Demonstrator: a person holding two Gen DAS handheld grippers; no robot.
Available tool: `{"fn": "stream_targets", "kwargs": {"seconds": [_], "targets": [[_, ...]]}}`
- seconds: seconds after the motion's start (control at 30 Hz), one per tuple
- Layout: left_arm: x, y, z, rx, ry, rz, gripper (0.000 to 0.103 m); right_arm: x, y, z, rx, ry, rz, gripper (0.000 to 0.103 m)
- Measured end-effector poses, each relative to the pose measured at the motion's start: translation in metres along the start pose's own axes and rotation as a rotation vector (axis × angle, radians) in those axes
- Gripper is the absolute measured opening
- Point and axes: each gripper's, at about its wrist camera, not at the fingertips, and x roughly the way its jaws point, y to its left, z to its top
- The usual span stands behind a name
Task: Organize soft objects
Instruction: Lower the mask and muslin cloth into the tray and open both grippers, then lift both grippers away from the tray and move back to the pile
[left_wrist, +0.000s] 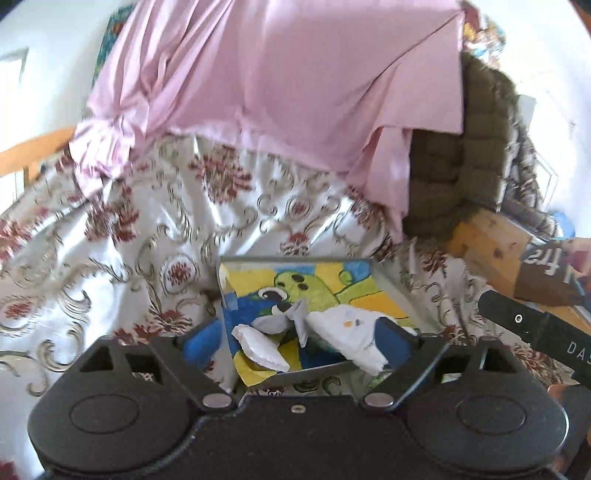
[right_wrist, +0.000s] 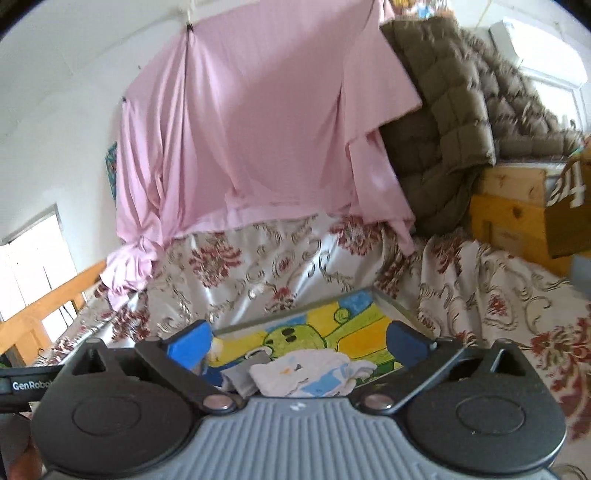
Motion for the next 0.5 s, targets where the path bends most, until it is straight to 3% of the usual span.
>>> {"fn": "stream_targets", "kwargs": {"seconds": [0.13, 0.5], "targets": [[-0.04, -0.003, -0.013, 0.014, -0.063, 0.002, 0.102, -0.037, 0.013, -0.01, -0.018, -0.043, -0.011, 0.103], [-0.12, 0.004, -0.063, 0.016, -0.148, 0.07, 0.102, -0.108, 0.035, -0.052, -0.031, -0.107, -0.069, 0.103]]}}
